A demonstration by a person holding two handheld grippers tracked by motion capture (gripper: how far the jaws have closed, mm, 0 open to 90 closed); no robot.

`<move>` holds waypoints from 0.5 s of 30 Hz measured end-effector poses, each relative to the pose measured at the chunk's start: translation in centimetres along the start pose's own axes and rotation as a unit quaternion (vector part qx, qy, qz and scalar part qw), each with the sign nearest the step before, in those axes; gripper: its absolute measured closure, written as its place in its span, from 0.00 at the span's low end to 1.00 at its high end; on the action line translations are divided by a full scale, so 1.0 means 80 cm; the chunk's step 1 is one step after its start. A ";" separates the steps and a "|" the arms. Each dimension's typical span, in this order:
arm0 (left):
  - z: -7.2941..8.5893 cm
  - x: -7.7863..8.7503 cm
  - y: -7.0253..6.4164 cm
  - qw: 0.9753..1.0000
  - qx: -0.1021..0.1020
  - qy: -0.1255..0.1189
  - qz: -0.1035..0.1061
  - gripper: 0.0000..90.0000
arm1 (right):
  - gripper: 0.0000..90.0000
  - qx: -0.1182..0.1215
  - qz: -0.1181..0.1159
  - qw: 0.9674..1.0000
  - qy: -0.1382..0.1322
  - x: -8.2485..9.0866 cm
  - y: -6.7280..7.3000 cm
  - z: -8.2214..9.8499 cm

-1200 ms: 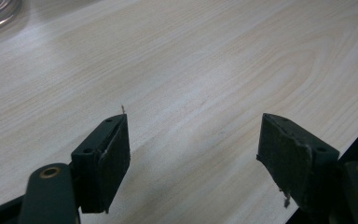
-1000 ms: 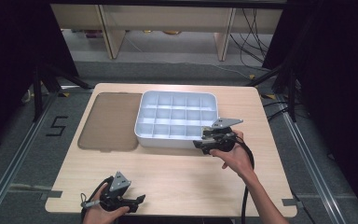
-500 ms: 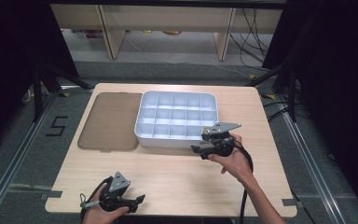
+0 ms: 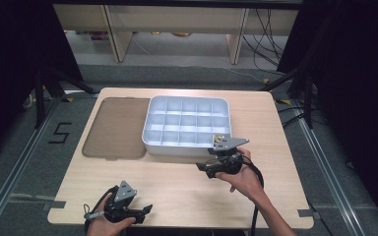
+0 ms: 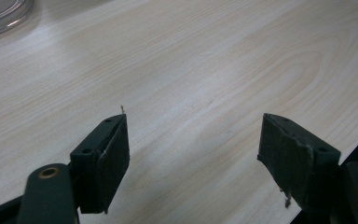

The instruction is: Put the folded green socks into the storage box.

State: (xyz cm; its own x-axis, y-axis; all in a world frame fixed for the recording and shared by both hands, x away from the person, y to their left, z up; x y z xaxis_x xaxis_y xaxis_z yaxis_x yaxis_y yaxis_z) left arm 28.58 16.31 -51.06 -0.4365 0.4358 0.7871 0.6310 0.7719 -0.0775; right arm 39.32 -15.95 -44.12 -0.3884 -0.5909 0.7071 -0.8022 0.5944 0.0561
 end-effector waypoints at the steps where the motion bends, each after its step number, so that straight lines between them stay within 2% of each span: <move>1: 0.000 0.000 -0.001 1.000 0.004 -0.003 0.000 0.27 | 0.33 0.008 -0.002 1.000 0.000 -0.001 0.001 0.000; 3: -0.001 0.003 0.000 1.000 -0.013 0.003 0.001 0.27 | 0.32 0.003 -0.002 1.000 -0.001 -0.001 0.004 0.001; 4: -0.001 0.002 0.000 1.000 -0.011 -0.001 0.002 0.27 | 0.32 0.004 0.005 1.000 -0.004 0.000 0.006 0.003; 8: 0.000 0.003 0.001 1.000 -0.012 0.003 -0.001 0.27 | 0.31 0.009 -0.005 1.000 0.000 0.000 0.011 0.007; 9: 0.001 0.003 0.001 1.000 -0.012 -0.001 0.001 0.27 | 0.31 0.003 -0.001 1.000 -0.001 0.000 0.012 0.008; 10: 0.002 0.003 0.000 1.000 0.001 -0.001 0.003 0.27 | 0.31 0.005 0.000 1.000 0.001 0.001 0.013 0.010; 12: 0.002 0.004 0.002 1.000 -0.007 0.002 0.001 0.26 | 0.31 0.000 0.001 1.000 0.001 0.000 0.014 0.013; 15: 0.003 0.004 0.002 1.000 -0.009 -0.001 -0.001 0.27 | 0.31 0.011 -0.008 1.000 0.002 -0.001 0.015 0.017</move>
Point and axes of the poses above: each handheld gripper's, and its own axes: x roughly backward along the jaws, z roughly out of its underside, y roughly to its left, the point moved 1 cm from there along -x, roughly forward along the jaws, and after that the axes turned 7 degrees about y, right-handed, at the moved point
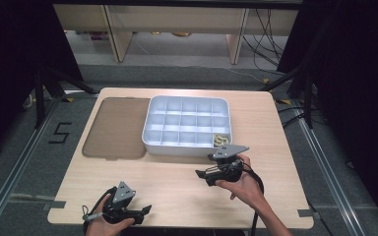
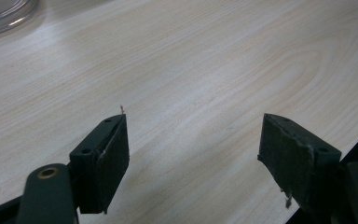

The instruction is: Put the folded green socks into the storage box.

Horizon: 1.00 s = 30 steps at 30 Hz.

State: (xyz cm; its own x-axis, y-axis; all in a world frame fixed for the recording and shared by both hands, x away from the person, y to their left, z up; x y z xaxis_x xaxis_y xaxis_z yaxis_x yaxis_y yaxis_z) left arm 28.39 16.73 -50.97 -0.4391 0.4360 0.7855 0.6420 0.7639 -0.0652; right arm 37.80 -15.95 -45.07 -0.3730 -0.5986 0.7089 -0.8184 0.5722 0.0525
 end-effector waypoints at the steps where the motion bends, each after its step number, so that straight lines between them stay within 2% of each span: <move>1: 0.000 0.000 0.000 1.000 0.001 0.003 -0.001 0.27 | 0.31 -0.007 0.005 1.000 -0.002 0.000 0.002 0.002; 2: 0.000 0.000 -0.001 1.000 0.001 0.004 0.000 0.27 | 0.31 -0.001 -0.001 1.000 0.000 -0.001 0.002 0.003; 5: 0.001 0.000 -0.001 1.000 0.002 0.004 0.000 0.26 | 0.31 -0.004 0.002 1.000 0.006 -0.002 0.005 0.010; 6: 0.001 0.000 -0.001 1.000 0.002 0.004 0.000 0.26 | 0.31 0.002 0.000 1.000 0.008 -0.003 0.005 0.012; 11: 0.001 0.000 0.000 1.000 0.005 0.005 0.000 0.26 | 0.31 -0.005 -0.008 1.000 0.014 -0.005 0.009 0.020; 12: 0.001 0.000 0.000 1.000 0.006 0.004 -0.001 0.27 | 0.31 -0.005 -0.002 1.000 0.009 -0.005 0.010 0.022; 13: 0.001 0.000 0.000 1.000 0.006 0.004 -0.001 0.26 | 0.31 -0.007 -0.007 1.000 0.013 -0.005 0.010 0.023; 17: 0.001 0.000 -0.001 1.000 0.002 0.006 -0.002 0.26 | 0.30 -0.008 -0.005 1.000 0.016 -0.005 0.012 0.028; 18: 0.001 0.000 -0.001 1.000 0.002 0.007 -0.001 0.26 | 0.30 -0.004 -0.004 1.000 0.009 -0.006 0.013 0.030; 20: 0.001 0.000 -0.001 1.000 0.002 0.005 -0.001 0.26 | 0.30 -0.010 -0.009 1.000 0.017 -0.005 0.014 0.032; 28: 0.002 0.000 -0.001 1.000 0.004 0.005 -0.001 0.27 | 0.17 -0.003 -0.016 1.000 0.021 -0.008 0.019 0.043; 29: 0.002 -0.001 -0.002 1.000 0.011 0.003 0.002 0.26 | 0.18 -0.003 -0.018 1.000 0.021 -0.009 0.021 0.045; 30: 0.001 -0.002 -0.004 1.000 0.015 0.001 -0.005 0.26 | 0.18 0.003 -0.022 1.000 0.021 -0.009 0.021 0.046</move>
Point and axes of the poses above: each handheld gripper's, and its own axes: x roughly backward along the jaws, z roughly out of its underside, y roughly to its left, the point moved 1 cm from there along -x, roughly forward along the jaws, and after that the axes turned 7 degrees about y, right-handed, at the moved point
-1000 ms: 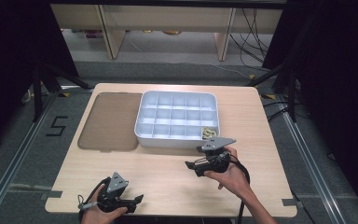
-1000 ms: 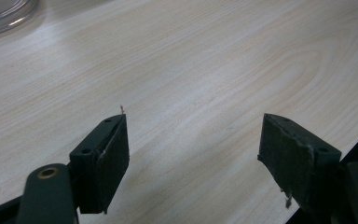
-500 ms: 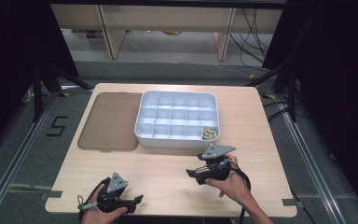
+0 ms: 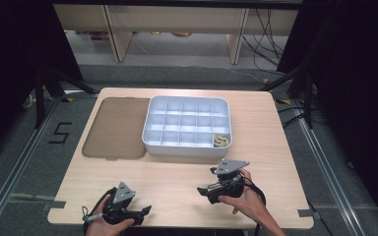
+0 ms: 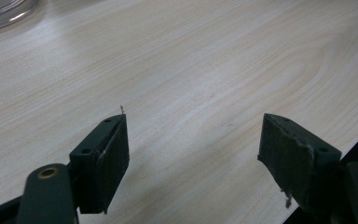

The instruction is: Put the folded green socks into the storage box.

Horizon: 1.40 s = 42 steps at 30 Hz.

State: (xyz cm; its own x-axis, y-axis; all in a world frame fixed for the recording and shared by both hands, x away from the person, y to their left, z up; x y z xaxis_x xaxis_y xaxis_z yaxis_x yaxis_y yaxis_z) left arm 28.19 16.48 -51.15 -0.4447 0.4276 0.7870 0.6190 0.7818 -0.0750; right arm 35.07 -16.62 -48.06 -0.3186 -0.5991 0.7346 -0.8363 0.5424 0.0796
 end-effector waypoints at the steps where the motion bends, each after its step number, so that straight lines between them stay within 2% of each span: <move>1: 0.000 0.001 0.000 1.000 -0.006 0.005 0.006 0.26 | 0.18 -0.004 0.007 1.000 -0.003 0.001 0.002 0.002; 3: 0.000 0.001 0.000 1.000 -0.006 0.005 0.007 0.26 | 0.18 -0.003 0.010 1.000 -0.005 0.001 0.003 0.005; 4: 0.000 0.001 0.000 1.000 -0.005 0.004 0.007 0.26 | 0.18 -0.010 0.009 1.000 0.005 0.002 0.005 0.007; 7: 0.000 0.001 0.000 1.000 -0.005 0.004 0.006 0.26 | 0.18 -0.004 0.013 1.000 0.002 0.001 0.005 0.012; 10: 0.001 0.001 0.000 1.000 -0.008 0.005 0.007 0.26 | 0.18 -0.008 0.015 1.000 0.001 0.000 0.007 0.018; 14: 0.001 0.001 0.000 1.000 -0.008 0.005 0.007 0.26 | 0.18 -0.017 0.009 1.000 0.009 -0.002 0.012 0.026; 18: 0.001 0.000 -0.002 1.000 -0.003 0.005 0.011 0.26 | 0.18 -0.009 0.009 1.000 0.007 0.002 0.014 0.029; 19: 0.000 -0.001 -0.004 1.000 0.004 -0.002 0.007 0.26 | 0.18 -0.007 0.010 1.000 0.009 0.002 0.014 0.030; 21: 0.000 0.000 -0.004 1.000 -0.017 0.006 0.008 0.26 | 0.18 -0.007 0.010 1.000 0.005 0.003 0.016 0.033; 24: 0.000 -0.001 -0.005 1.000 -0.014 0.009 0.007 0.26 | 0.18 -0.011 0.003 1.000 0.009 0.006 0.018 0.038; 25: 0.000 -0.002 -0.006 1.000 -0.004 0.002 0.006 0.26 | 0.18 -0.010 0.007 1.000 0.006 0.007 0.018 0.039; 27: 0.000 -0.001 -0.005 1.000 -0.008 0.007 0.008 0.26 | 0.18 -0.017 0.013 1.000 0.005 0.007 0.019 0.043; 30: 0.001 -0.002 -0.005 1.000 -0.010 0.008 0.008 0.26 | 0.18 -0.024 0.009 1.000 0.009 0.010 0.019 0.050; 31: 0.001 -0.005 -0.005 1.000 0.000 0.001 0.005 0.26 | 0.18 -0.022 0.005 1.000 0.009 0.010 0.019 0.052; 32: 0.001 -0.003 -0.005 1.000 -0.009 0.011 0.007 0.26 | 0.18 -0.024 0.015 1.000 0.006 0.011 0.018 0.055; 33: 0.001 -0.003 -0.004 1.000 -0.016 0.011 0.006 0.26 | 0.18 -0.027 0.013 0.999 0.012 0.012 0.019 0.057; 35: 0.001 -0.002 -0.004 1.000 -0.016 0.010 0.005 0.26 | 0.18 -0.030 0.011 0.999 0.018 0.013 0.020 0.063; 37: 0.001 -0.003 -0.004 1.000 -0.012 0.005 0.000 0.26 | 0.18 -0.024 0.008 1.000 0.016 0.014 0.022 0.067; 39: 0.000 -0.003 -0.007 1.000 0.004 -0.009 -0.001 0.26 | 0.18 -0.025 0.007 0.999 0.018 0.017 0.024 0.070; 40: -0.001 -0.002 -0.005 1.000 -0.005 -0.009 -0.001 0.26 | 0.18 -0.026 0.007 1.000 0.014 0.017 0.026 0.071; 42: 0.000 -0.003 -0.005 1.000 -0.006 -0.007 -0.002 0.26 | 0.18 -0.015 0.009 1.000 0.016 0.018 0.027 0.074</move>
Point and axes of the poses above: each handheld gripper's, and its own axes: x roughly backward along the jaws, z roughly out of its underside, y roughly to its left, the point moved 1 cm from there along -x, roughly forward along the jaws, and after that the axes turned 7 degrees about y, right-handed, at the moved point
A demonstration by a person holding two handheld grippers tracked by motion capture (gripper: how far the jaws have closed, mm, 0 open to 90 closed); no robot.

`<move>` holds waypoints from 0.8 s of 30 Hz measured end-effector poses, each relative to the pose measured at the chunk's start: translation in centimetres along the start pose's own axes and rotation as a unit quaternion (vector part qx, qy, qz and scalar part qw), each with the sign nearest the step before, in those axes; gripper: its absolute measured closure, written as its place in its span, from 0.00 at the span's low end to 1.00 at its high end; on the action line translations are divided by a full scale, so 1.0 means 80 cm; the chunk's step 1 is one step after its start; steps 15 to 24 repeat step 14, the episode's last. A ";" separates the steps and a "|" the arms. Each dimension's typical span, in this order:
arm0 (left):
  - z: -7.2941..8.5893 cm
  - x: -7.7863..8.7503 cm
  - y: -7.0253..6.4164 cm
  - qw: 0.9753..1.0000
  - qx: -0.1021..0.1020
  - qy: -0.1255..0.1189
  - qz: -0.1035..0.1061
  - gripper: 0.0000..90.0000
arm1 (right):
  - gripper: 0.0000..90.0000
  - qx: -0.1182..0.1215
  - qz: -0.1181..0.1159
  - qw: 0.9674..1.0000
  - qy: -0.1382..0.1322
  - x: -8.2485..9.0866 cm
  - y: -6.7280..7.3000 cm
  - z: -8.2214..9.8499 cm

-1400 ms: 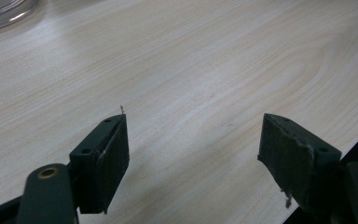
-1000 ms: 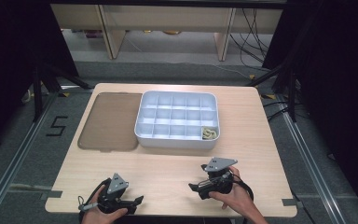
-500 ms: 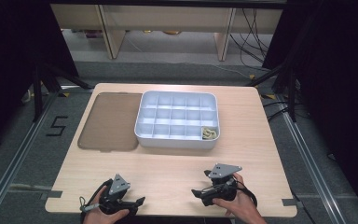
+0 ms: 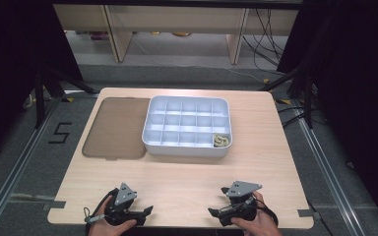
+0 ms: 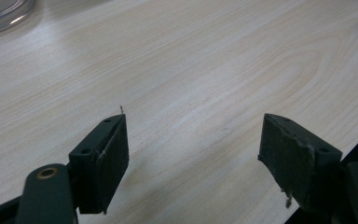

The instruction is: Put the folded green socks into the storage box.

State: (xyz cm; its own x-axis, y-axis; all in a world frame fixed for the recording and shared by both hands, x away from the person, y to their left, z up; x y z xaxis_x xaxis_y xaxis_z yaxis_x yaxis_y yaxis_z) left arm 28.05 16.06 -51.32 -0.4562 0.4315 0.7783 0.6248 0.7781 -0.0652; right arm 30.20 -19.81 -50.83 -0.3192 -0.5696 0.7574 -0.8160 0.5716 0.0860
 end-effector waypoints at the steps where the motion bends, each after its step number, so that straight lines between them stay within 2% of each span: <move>1: 0.000 0.000 0.001 1.000 -0.002 0.006 0.001 0.26 | 0.18 -0.002 0.000 1.000 0.004 0.000 0.001 0.002; 3: 0.000 -0.001 0.001 1.000 0.001 0.005 0.008 0.26 | 0.18 0.003 0.006 1.000 0.003 0.001 0.001 0.003; 9: 0.000 0.000 0.001 1.000 -0.004 0.008 0.008 0.26 | 0.18 0.004 -0.004 1.000 0.006 -0.001 0.003 0.002; 11: 0.000 -0.001 0.001 1.000 -0.004 0.009 0.008 0.26 | 0.18 0.002 -0.002 1.000 0.006 0.000 0.003 0.002; 14: 0.000 0.000 0.002 1.000 -0.013 0.010 0.004 0.26 | 0.18 0.000 0.000 1.000 0.005 -0.001 0.002 0.003; 24: 0.000 0.000 0.002 1.000 -0.013 0.010 0.004 0.26 | 0.18 0.000 0.000 1.000 0.005 -0.001 0.002 0.003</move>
Point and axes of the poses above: each handheld gripper's, and its own axes: x roughly backward along the jaws, z roughly out of its underside, y roughly to its left, the point moved 1 cm from there along -x, roughly forward along the jaws, and after that the axes turned 7 degrees about y, right-handed, at the moved point
